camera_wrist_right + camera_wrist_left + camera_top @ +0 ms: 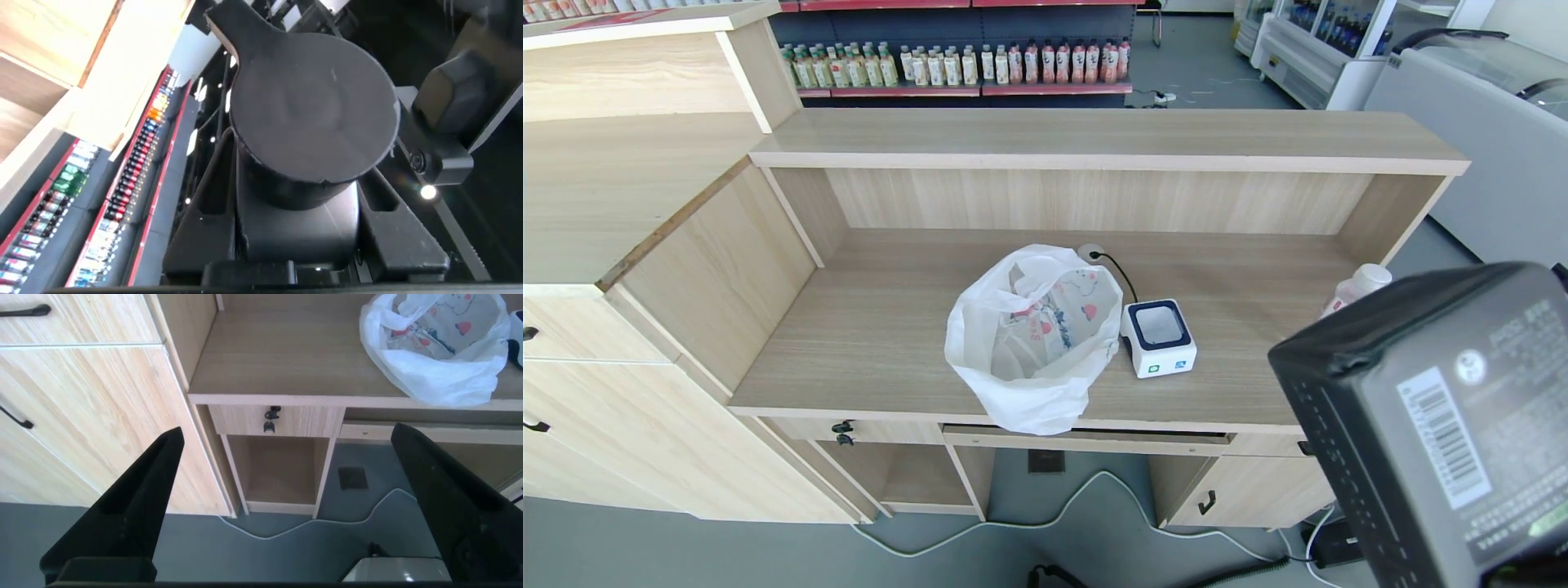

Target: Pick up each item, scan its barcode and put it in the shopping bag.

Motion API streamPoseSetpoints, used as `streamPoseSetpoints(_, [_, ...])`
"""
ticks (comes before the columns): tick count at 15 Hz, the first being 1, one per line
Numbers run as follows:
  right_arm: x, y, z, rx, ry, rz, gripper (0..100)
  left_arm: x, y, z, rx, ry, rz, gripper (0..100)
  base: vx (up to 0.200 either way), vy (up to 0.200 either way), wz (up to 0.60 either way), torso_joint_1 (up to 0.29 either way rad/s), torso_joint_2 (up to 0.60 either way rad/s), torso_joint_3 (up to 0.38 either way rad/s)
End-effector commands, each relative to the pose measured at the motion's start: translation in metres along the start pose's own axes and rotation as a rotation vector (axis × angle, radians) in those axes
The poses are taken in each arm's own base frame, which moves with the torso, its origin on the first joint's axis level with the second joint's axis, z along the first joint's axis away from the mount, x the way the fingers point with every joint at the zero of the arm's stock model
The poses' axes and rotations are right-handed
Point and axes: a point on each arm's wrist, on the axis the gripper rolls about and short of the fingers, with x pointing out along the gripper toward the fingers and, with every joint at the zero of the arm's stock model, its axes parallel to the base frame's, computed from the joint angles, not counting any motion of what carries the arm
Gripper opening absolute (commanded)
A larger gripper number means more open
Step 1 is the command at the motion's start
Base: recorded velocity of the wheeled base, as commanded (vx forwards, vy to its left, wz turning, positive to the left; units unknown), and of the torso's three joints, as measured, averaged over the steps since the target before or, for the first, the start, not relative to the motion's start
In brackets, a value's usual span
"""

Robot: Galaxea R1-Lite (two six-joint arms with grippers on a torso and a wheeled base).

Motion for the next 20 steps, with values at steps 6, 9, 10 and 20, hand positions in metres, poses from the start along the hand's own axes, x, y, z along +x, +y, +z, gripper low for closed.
streamPoseSetpoints(6, [-0.081,0.061,-0.024,1.019,0.757,0.481,0,0.0,0.0,0.0,0.0,0.0,0.0,100,0.0,0.0,0.0,0.0,0.0,0.0])
streamPoseSetpoints(9, [-0.156,0.059,-0.014,1.187,1.272,0.584,0,0.0,0.0,0.0,0.0,-0.001,0.001,100,0.0,0.0,0.0,0.0,0.0,0.0])
streamPoseSetpoints(10, [-0.163,0.057,-0.012,1.199,1.319,0.587,0,0.0,0.0,0.0,0.0,-0.001,0.001,100,0.0,0.0,0.0,0.0,0.0,0.0])
streamPoseSetpoints(20, [-0.184,0.045,-0.015,1.506,1.565,0.413,0,0.0,0.0,0.0,0.0,-0.001,0.001,100,0.0,0.0,0.18,0.001,0.0,0.001])
